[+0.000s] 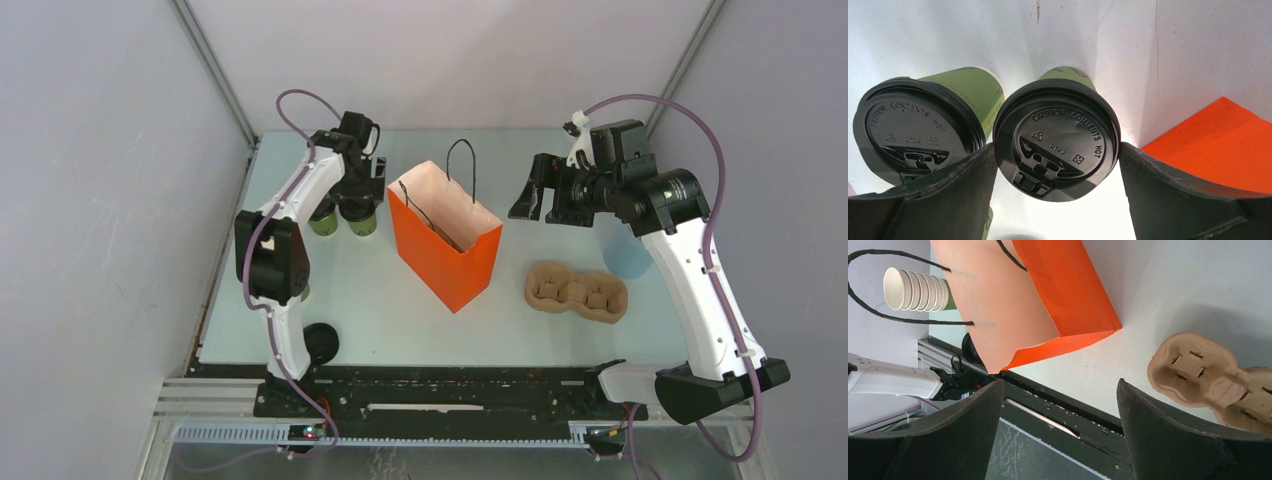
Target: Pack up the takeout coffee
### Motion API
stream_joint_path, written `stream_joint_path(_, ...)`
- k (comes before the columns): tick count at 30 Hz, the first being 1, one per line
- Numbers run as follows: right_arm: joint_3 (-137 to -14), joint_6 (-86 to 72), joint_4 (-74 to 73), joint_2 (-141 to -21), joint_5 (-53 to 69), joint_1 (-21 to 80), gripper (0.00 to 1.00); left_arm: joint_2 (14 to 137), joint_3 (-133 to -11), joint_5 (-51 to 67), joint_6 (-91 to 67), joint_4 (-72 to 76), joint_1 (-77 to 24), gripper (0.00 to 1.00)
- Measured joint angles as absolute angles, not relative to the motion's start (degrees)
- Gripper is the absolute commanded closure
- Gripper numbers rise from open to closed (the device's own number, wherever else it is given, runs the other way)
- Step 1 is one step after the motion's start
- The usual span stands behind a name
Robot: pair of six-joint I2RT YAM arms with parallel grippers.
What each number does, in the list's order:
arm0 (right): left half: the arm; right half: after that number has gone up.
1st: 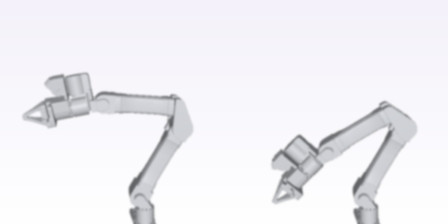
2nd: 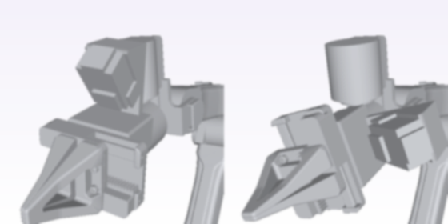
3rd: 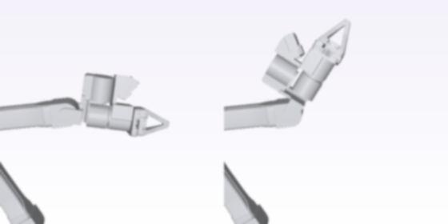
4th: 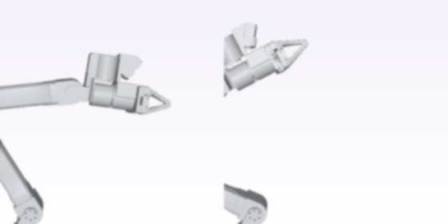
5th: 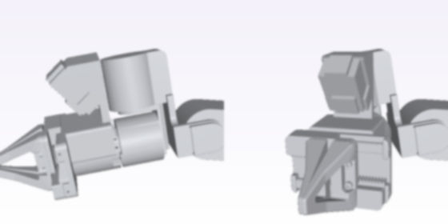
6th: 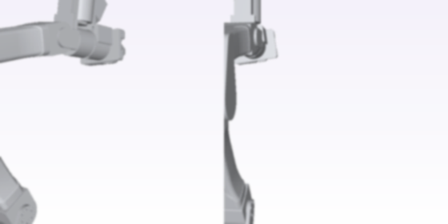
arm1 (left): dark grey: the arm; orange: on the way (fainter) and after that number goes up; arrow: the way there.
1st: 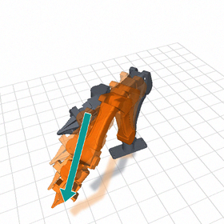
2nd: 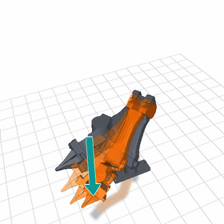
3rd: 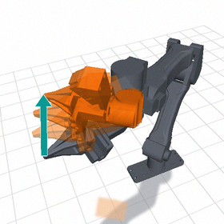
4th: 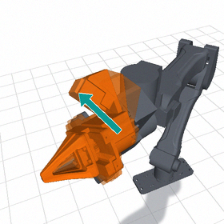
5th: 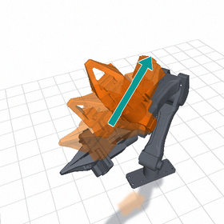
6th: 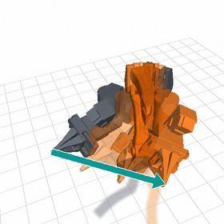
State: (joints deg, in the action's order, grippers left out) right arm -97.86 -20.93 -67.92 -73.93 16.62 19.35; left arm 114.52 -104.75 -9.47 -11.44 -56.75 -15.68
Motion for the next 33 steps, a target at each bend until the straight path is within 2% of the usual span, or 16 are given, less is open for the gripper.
stream_joint_path(9,-97.43,-20.93,-67.92,-73.82,17.06,19.25,0.09,114.32,-104.77,-9.91,-11.46,-56.93,-15.68,0.00)
stream_joint_path(15,-97.17,-20.93,-67.90,-73.78,17.21,19.20,0.09,113.75,-104.77,-9.89,-11.51,-56.97,-15.68,0.00)
stream_joint_path(22,-97.17,-20.93,-67.90,-73.76,18.11,19.20,0.09,113.36,-104.73,-9.91,-11.60,-56.90,-15.68,0.14)
stream_joint_path(33,-97.17,-20.93,-67.90,-73.76,18.48,19.20,0.09,113.10,-103.81,-10.15,-11.55,-56.38,-15.68,0.16)
